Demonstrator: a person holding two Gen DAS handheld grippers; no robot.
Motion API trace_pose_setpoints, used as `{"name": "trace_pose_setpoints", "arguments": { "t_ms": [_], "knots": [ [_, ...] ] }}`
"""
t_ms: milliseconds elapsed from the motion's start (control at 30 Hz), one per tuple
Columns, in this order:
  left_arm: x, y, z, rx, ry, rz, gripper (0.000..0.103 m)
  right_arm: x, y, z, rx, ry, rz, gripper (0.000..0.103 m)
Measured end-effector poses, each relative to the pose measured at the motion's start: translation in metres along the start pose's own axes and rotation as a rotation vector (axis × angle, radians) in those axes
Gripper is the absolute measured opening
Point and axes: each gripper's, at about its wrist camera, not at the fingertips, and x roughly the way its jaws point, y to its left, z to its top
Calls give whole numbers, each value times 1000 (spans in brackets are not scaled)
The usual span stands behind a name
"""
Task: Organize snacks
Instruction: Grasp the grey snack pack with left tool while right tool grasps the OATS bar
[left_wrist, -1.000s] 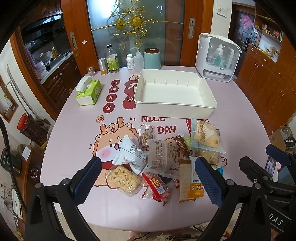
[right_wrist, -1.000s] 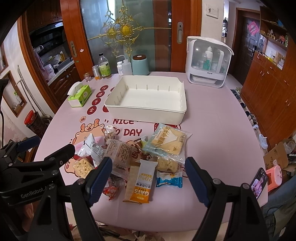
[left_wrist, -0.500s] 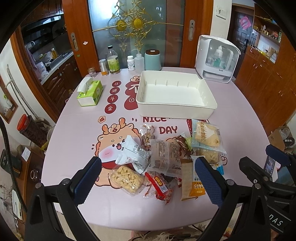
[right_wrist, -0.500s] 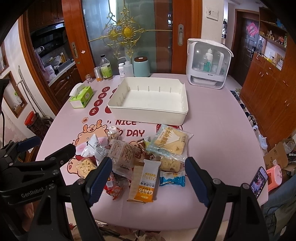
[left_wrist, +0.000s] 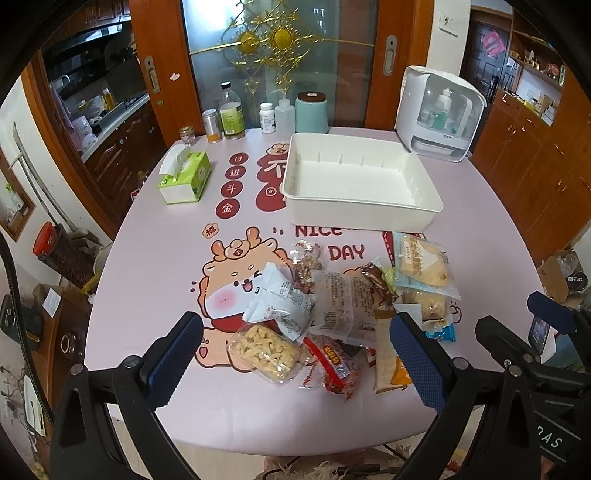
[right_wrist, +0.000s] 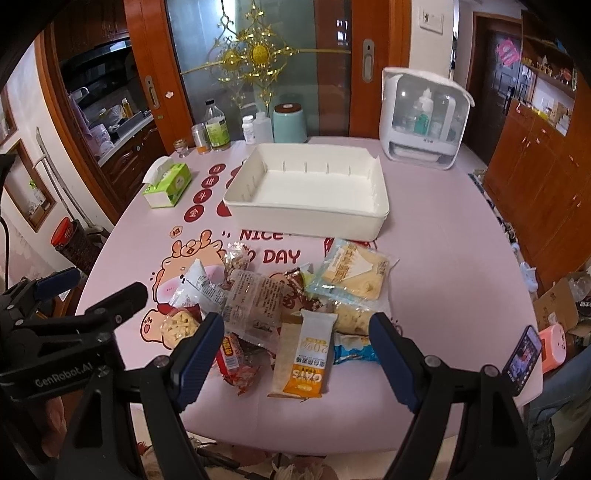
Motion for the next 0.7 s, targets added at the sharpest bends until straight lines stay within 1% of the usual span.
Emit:
{"name": "trace_pose_setpoints", "arguments": {
  "t_ms": [167,333,400,567,700],
  "knots": [
    [18,21,-2,-12,39,14,101,20,4,-3,35,58,7,82],
    [34,45,-3,22,21,41,101,41,6,-8,74,112,8,81],
    [45,60,-3,32,28,44,101,51,7,-11,85,133,-3,81],
    [73,86,-10,57,79,9,101,77,6,-20,111,185,-25,81],
    [99,88,-18,124,127,-24,101,96,0,-31,139,233,-43,81]
  ]
}}
